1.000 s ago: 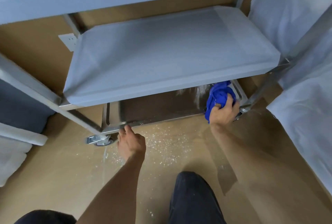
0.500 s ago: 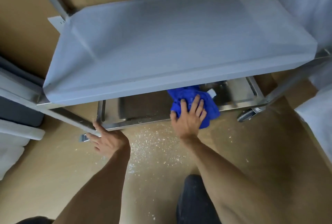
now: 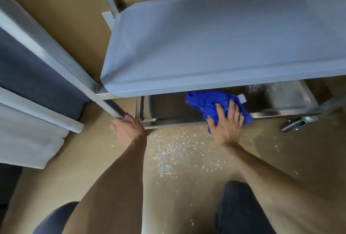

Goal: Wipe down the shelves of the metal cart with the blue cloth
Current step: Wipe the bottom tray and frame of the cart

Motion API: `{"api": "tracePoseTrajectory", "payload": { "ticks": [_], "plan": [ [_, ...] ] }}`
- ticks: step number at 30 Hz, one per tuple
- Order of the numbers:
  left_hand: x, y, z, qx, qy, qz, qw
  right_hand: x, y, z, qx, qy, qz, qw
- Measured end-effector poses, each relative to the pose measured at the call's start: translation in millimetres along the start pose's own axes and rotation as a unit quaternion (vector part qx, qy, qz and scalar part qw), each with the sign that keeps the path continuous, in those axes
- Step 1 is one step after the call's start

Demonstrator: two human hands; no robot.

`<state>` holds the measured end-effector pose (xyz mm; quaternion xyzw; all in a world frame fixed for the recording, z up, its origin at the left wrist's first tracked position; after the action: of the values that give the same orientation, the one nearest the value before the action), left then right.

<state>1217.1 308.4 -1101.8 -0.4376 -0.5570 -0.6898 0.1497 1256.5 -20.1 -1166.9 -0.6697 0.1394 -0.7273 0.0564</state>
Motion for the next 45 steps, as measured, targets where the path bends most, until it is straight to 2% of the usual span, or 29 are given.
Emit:
{"api": "tracePoseTrajectory", "payload": {
  "ticks": [4,8,10,13,15,18,23,29,32,35,39,40,42,45],
  "plan": [
    [-6,-5,2,-0.067,-0.016,0.031,0.997,28,70,30,-0.151,0.007,0.027,0.988],
    [-9,-5,1,-0.078,-0.027,0.022,0.996,23,33,36,-0.202,-0.008,0.056,0.978],
    [-9,-7,4,-0.076,-0.040,0.034,0.996,4,-17,20,-0.148,0.005,0.032,0.989],
    [-8,-11,8,-0.098,-0.065,0.045,0.992,-32,-117,-19,0.017,0.009,0.001,1.000],
    [-6,-13,12,-0.112,-0.079,0.036,0.990,-56,-193,-45,0.123,-0.004,-0.014,0.992],
    [3,-15,20,-0.126,-0.097,0.026,0.987,-73,-257,-65,0.151,-0.016,-0.017,0.988],
    [9,-17,26,-0.175,-0.122,0.055,0.975,-68,-227,-57,0.200,-0.032,-0.046,0.978],
    [8,-12,10,-0.146,-0.150,0.067,0.975,-36,-105,-47,0.017,-0.017,-0.052,0.998],
    [5,-7,4,-0.115,-0.150,0.046,0.981,-26,-80,-37,-0.043,-0.024,-0.027,0.998],
    [4,-7,6,-0.102,-0.157,0.040,0.982,-36,-113,-45,-0.031,-0.015,-0.030,0.999],
    [4,-7,10,-0.100,-0.174,0.047,0.979,-57,-220,-61,0.127,-0.045,-0.066,0.989],
    [3,-8,11,-0.098,-0.170,0.044,0.980,-62,-241,-65,0.135,-0.056,-0.060,0.987],
    [2,-11,14,-0.096,-0.160,0.044,0.981,-68,-259,-67,0.132,-0.062,-0.058,0.988],
    [-1,-14,15,-0.080,-0.147,0.049,0.985,-72,-247,-65,0.164,-0.023,-0.057,0.985]
  ]
}}
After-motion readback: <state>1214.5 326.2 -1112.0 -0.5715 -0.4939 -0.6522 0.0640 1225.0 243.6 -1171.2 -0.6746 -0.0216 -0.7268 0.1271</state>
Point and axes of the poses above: each hand's wrist, its own z-axis towards the middle knuckle, its own x-axis out of the back of the hand, y = z × x, the point moved 4 cm from there along z, towards the middle knuckle, and after that the axes turned 1 degree about y, right-handed, at the moved point
